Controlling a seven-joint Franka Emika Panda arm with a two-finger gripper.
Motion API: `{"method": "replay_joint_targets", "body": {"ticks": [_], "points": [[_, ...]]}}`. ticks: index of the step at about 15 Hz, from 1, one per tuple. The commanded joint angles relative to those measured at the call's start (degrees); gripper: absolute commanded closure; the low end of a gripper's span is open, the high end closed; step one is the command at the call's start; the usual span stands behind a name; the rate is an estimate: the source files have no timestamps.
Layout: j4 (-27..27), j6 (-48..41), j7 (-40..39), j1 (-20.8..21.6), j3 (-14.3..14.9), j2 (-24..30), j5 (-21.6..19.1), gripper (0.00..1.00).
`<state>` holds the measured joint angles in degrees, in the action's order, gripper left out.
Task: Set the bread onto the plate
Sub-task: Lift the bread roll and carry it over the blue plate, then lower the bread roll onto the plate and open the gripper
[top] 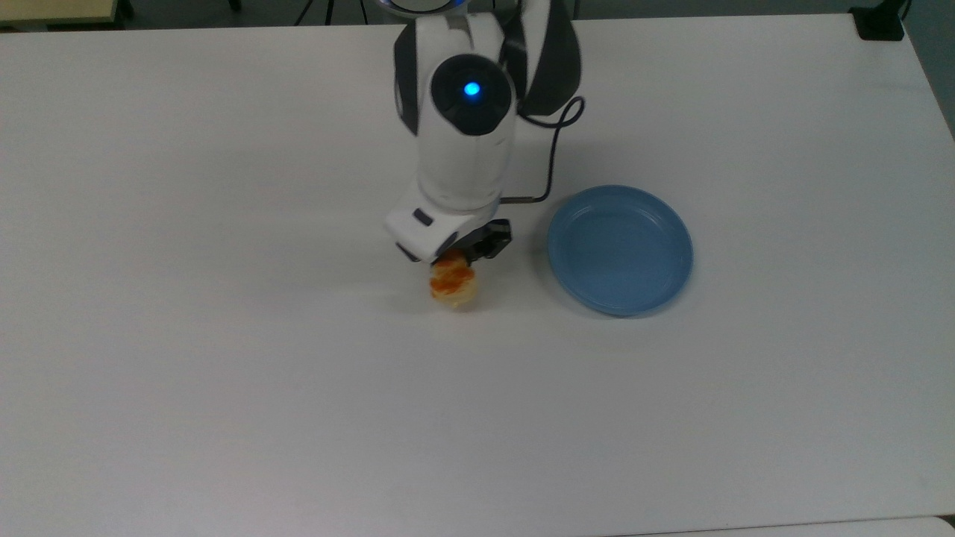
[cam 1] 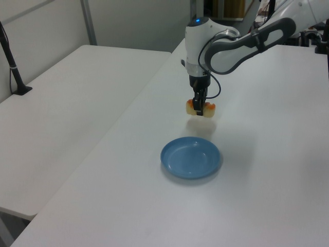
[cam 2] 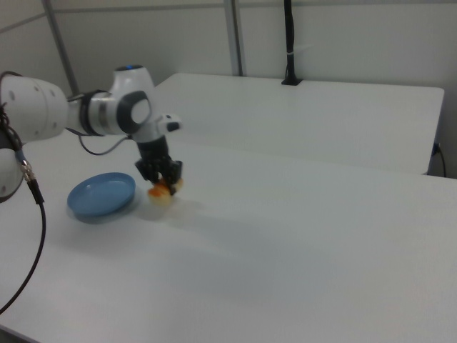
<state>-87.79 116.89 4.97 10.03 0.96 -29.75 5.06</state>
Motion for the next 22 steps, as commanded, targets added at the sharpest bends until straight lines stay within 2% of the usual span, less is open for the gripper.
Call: {"method": "replay_joint_targets", "body": {"ticks": [1, 7, 12, 15, 16, 17, 19, 22], "points": [[1.57, -3.07, 7.93, 7.7, 0.54, 1.54, -0.14, 0.58], [3.24, -1.05, 16.2, 15.8, 0.45, -0.13, 0.12, 0.58], [3.16, 3.34, 18.76, 17.82, 0.54, -3.38, 0.38, 0.55], [3.07, 5.88, 19.02, 18.44, 0.54, -4.97, 0.12, 0.46], [2.98, 6.42, 19.02, 18.44, 0.54, -4.97, 0.03, 0.27], [2.98, 6.33, 18.93, 18.44, 0.54, -4.88, -0.23, 0.0], [3.07, 6.07, 18.76, 18.36, 0.54, -4.35, 0.38, 0.0], [3.07, 4.5, 18.32, 17.66, 0.71, -0.59, 0.65, 0.0]]}}
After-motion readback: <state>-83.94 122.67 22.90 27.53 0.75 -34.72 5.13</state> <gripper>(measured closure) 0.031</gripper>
